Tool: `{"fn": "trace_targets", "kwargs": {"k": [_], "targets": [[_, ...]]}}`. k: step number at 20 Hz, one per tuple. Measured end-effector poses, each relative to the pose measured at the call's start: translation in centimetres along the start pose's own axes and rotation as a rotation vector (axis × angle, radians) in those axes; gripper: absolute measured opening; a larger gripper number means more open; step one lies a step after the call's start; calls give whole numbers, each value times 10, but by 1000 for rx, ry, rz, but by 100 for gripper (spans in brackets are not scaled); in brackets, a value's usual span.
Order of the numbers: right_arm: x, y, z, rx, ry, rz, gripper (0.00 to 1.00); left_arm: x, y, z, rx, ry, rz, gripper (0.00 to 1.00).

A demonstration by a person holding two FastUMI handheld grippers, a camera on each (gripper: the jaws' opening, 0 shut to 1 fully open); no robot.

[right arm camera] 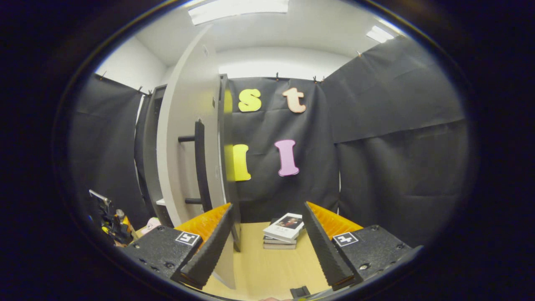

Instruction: Open the cabinet door with the right hand, grasp the bottle in the cabinet with the left hand and place it on the coaster, then close the cabinet door with the right hand.

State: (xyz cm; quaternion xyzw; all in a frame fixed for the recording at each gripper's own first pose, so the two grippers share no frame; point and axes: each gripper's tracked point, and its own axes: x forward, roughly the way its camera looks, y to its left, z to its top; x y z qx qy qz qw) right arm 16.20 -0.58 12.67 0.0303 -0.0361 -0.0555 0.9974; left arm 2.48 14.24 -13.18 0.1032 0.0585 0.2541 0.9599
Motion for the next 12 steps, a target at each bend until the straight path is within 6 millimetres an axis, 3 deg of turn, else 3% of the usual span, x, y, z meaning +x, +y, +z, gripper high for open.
{"fn": "trace_targets", "kwargs": {"k": [2, 4, 12], "targets": [[-1, 5, 10, -24, -13, -5, 100, -4, 2, -36, -11, 55, 16, 42], [-2, 13, 14, -24, -6, 2, 100, -8, 9, -55, -10, 65, 43, 42], [-6, 26, 26, 31, 5, 8, 100, -10, 17, -77, -2, -8, 85, 42]]}}
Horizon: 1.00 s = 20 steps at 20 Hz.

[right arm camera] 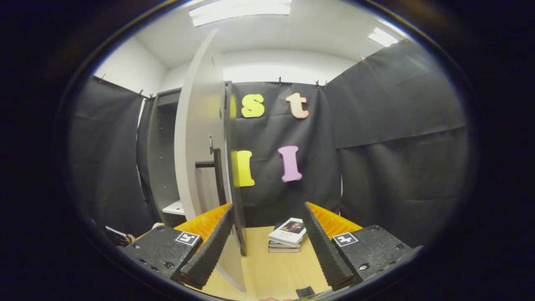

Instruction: Open the cabinet door with the right hand, grasp the bottle in the cabinet with the left hand and place it on the coaster, then close the cabinet door with the right hand.

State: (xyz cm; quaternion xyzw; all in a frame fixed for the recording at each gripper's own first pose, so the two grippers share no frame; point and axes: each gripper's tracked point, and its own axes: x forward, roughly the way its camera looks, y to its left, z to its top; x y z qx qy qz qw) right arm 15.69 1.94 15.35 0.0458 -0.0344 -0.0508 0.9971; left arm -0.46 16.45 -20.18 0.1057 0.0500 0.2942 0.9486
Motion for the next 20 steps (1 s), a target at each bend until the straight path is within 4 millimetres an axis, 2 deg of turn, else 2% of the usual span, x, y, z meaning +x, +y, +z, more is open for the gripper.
{"fn": "trace_targets", "kwargs": {"k": [4, 9, 10, 11, 12, 13, 16, 17, 18, 19, 20], "targets": [[-3, 0, 2, 3, 0, -14, 100, 0, 0, -17, -22, 35, 14, 42], [-2, 1, -2, 11, 11, -20, 100, -12, 10, -21, -41, 33, 28, 42], [-2, 1, -3, 14, 14, -21, 100, -13, 12, -20, -43, 31, 27, 53], [-2, 0, -3, 17, 13, -20, 100, -12, 10, -21, -47, 33, 21, 46], [-2, 1, -3, 20, 14, -17, 100, -11, 7, -22, -52, 39, 10, 47], [-2, 2, -4, 22, 15, -14, 100, -11, 5, -24, -54, 52, -3, 49], [-2, 2, -5, 18, 16, -10, 100, -13, 2, -28, -56, 82, -28, 81], [-2, 1, -6, 17, 16, -8, 100, -15, 2, -27, -58, 89, -36, 86], [-2, 1, -7, 19, 17, -7, 100, -16, 2, -25, -58, 88, -39, 82], [-3, -1, -9, 23, 18, -7, 100, -17, 2, -20, -57, 84, -44, 96], [-3, -2, -11, 30, 20, -5, 100, -18, 3, -15, -55, 81, -49, 98]]}}
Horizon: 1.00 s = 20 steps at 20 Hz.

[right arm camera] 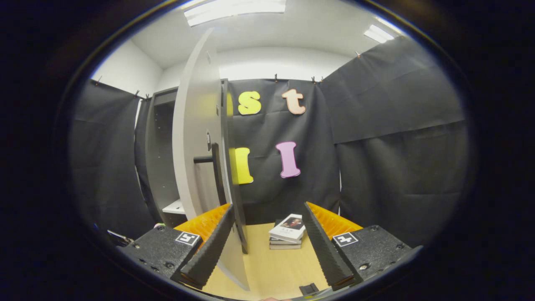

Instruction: Open the cabinet door with the right hand, grasp the bottle in the cabinet with the left hand and place it on the coaster, then close the cabinet door with the right hand.

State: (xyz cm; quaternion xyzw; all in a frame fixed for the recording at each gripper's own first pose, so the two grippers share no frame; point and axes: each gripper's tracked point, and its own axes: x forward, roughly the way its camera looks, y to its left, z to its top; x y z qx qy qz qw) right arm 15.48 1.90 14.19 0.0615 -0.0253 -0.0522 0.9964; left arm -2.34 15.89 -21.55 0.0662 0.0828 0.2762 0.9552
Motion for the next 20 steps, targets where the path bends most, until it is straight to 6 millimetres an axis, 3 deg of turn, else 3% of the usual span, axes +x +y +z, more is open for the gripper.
{"fn": "trace_targets", "kwargs": {"k": [6, 10, 15, 20], "targets": [[4, -16, -15, 31, 15, 0, 100, -13, -10, 44, -15, -29, -75, 96], [12, -23, -22, 19, 17, 1, 100, -22, -21, 100, 7, -87, -122, 96], [23, -25, -25, -4, -7, 9, 100, -42, -52, 162, -1, -119, -237, 96], [39, -23, -27, 16, -27, 39, 100, -60, -83, 205, -30, -104, -333, 96]]}}
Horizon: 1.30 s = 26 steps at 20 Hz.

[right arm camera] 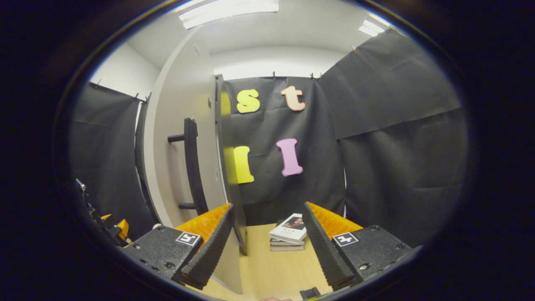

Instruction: Open the cabinet door with the right hand, grasp the bottle in the cabinet with the left hand and place it on the coaster, then close the cabinet door with the right hand.

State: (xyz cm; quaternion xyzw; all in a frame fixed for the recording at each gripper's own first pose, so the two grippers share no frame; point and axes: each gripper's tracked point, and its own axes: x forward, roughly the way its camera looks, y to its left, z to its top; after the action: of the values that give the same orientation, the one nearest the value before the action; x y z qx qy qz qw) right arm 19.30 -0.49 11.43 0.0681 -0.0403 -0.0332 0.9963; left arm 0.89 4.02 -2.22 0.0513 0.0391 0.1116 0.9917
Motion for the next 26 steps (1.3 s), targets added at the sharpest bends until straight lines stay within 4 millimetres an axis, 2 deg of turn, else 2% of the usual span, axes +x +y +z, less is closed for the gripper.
{"fn": "trace_targets", "kwargs": {"k": [2, 5, 9, 11, 12, 14, 15, 16, 22, 23, 24, 26], "targets": [[4, 0, 1, -11, -10, 4, 100, -2, -11, 15, -1, 5, -31, 96], [10, 4, -9, -5, 30, 13, 100, -7, -22, 32, 7, 10, -63, 96], [14, 13, 4, -3, 28, 56, 100, -11, -24, 42, 13, -5, -74, 96], [18, 14, 17, -31, 3, 61, 100, -11, -26, 41, 5, 4, -77, 100], [19, 10, 18, -55, 8, 46, 100, -11, -26, 39, 1, 8, -77, 96], [21, 8, 21, -83, 4, 32, 100, -13, -25, 36, 1, 12, -72, 96], [22, 14, 22, -84, 2, 41, 100, -14, -24, 34, 3, 12, -71, 100], [23, 20, 22, -81, 1, 57, 100, -13, -23, 32, 6, 14, -69, 96], [26, 24, 19, -86, 16, 70, 97, -16, -23, 31, 2, 19, -71, 96], [26, 24, 20, -91, 11, 62, 94, -16, -23, 30, 1, 23, -71, 96], [25, 24, 21, -104, 11, 53, 97, -17, -23, 29, -1, 25, -71, 96], [22, 26, 22, -134, 1, 38, 97, -16, -23, 28, -5, 29, -70, 96]]}}
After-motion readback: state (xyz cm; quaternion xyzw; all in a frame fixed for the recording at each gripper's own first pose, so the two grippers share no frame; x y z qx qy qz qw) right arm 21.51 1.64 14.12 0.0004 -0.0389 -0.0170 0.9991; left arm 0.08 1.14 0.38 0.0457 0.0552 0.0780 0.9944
